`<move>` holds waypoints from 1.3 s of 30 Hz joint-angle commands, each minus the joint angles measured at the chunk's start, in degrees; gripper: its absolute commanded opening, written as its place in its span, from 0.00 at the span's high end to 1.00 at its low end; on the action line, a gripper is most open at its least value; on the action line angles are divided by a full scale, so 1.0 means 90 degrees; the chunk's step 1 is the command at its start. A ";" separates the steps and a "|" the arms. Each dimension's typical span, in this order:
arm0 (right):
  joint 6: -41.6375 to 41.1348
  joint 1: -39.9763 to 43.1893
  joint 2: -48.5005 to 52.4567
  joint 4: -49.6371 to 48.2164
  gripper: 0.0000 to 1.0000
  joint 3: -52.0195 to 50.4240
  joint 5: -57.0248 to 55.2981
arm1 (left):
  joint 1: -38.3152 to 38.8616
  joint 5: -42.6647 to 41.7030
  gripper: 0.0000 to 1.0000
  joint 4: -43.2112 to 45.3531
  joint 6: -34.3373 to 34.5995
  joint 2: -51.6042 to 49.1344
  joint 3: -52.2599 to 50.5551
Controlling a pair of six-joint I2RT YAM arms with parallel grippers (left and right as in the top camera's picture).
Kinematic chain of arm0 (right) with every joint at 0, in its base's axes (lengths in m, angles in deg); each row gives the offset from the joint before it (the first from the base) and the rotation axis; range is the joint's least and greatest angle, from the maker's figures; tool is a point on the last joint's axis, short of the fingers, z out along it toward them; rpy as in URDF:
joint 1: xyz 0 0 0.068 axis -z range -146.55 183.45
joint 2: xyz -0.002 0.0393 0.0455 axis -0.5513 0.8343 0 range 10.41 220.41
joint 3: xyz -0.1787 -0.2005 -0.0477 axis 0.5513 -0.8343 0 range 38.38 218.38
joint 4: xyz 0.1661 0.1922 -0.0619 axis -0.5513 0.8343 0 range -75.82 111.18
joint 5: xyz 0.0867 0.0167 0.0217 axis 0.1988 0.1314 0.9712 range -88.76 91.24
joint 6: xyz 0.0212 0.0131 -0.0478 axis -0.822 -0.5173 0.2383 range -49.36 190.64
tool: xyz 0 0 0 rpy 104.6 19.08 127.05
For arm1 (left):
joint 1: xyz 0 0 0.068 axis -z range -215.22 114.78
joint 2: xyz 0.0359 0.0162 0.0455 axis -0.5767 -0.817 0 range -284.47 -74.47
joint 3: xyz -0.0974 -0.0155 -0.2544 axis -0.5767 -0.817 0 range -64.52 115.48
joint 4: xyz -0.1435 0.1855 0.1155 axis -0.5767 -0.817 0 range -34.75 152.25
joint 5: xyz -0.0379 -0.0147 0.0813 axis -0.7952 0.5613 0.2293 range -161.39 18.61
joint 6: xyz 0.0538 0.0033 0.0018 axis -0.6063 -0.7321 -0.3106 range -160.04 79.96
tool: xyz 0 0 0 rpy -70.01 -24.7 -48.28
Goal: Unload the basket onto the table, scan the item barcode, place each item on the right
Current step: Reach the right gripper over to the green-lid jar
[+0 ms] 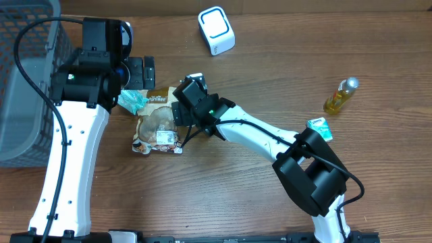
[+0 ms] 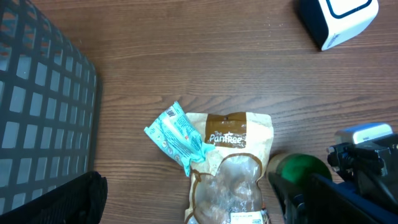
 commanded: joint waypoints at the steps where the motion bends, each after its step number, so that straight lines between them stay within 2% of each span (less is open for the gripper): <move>1: 0.0046 -0.0002 -0.0041 0.0114 0.13 -0.0007 -0.0556 | -0.0010 0.0032 0.00 0.0000 -0.0095 -0.0034 0.0078; 4: 0.0046 -0.0002 -0.0095 0.0189 0.21 -0.0007 -0.0556 | -0.0010 0.0032 0.01 0.0000 -0.0095 -0.0034 0.0078; 13: -0.0002 0.0231 -0.0736 0.0901 0.33 -0.0007 -0.1037 | -0.0010 0.0032 0.01 0.0000 -0.0095 -0.0034 0.0078; 24: -0.0559 0.1088 -0.0923 0.2135 0.34 -0.0007 -0.0894 | -0.0010 0.0032 0.00 0.0000 -0.0095 -0.0034 0.0078; 31: -0.0566 0.1469 -0.0923 0.2696 0.33 -0.0007 0.0347 | -0.0010 0.0032 0.01 0.0000 -0.0095 -0.0034 0.0078; 33: -0.0690 0.1501 -0.0923 0.2856 0.26 -0.0007 0.0464 | -0.0010 0.0032 0.00 0.0000 -0.0095 -0.0034 0.0078; 35: -0.0692 0.1501 -0.0925 0.2982 0.01 -0.0007 0.0471 | -0.0010 0.0032 0.00 0.0000 -0.0097 -0.0034 0.0078; 39: -0.0483 0.1508 -0.0937 0.3019 0.00 0.0214 0.0410 | -0.0010 0.0032 0.00 0.0000 -0.0095 -0.0034 0.0078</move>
